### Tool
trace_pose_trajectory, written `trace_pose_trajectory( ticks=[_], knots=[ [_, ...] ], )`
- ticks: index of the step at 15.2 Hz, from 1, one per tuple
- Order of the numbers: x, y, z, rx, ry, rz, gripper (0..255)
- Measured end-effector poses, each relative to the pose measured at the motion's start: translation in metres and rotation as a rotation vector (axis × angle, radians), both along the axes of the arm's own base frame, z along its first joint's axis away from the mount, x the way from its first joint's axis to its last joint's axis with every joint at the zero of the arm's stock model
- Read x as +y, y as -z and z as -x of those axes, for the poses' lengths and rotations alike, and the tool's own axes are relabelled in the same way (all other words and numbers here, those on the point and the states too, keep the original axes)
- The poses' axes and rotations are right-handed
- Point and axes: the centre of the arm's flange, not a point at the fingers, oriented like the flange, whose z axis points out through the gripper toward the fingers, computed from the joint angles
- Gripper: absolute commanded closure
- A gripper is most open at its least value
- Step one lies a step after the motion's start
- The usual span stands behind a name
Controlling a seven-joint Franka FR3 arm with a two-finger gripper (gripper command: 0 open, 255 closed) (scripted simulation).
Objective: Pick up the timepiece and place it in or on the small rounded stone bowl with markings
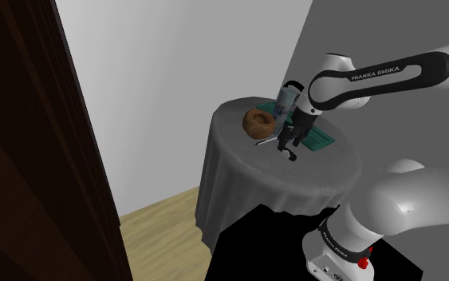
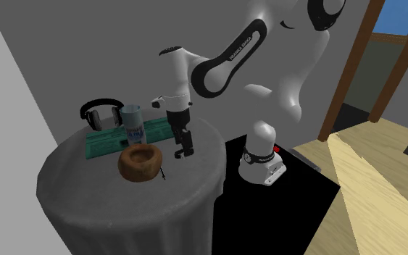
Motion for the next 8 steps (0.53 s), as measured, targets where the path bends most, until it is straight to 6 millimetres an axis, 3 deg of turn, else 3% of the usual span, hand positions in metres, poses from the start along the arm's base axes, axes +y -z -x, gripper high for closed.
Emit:
trace_pose_trajectory(
  ticks=[5,6,8],
  knots=[
    [0.0006,0.0019,0.0003,0.000,0.000,0.000,0],
    [0.0006,0.0019,0.0003,0.000,0.000,0.000,255],
    [0.0006,0.0019,0.0003,0.000,0.000,0.000,255]
  ],
)
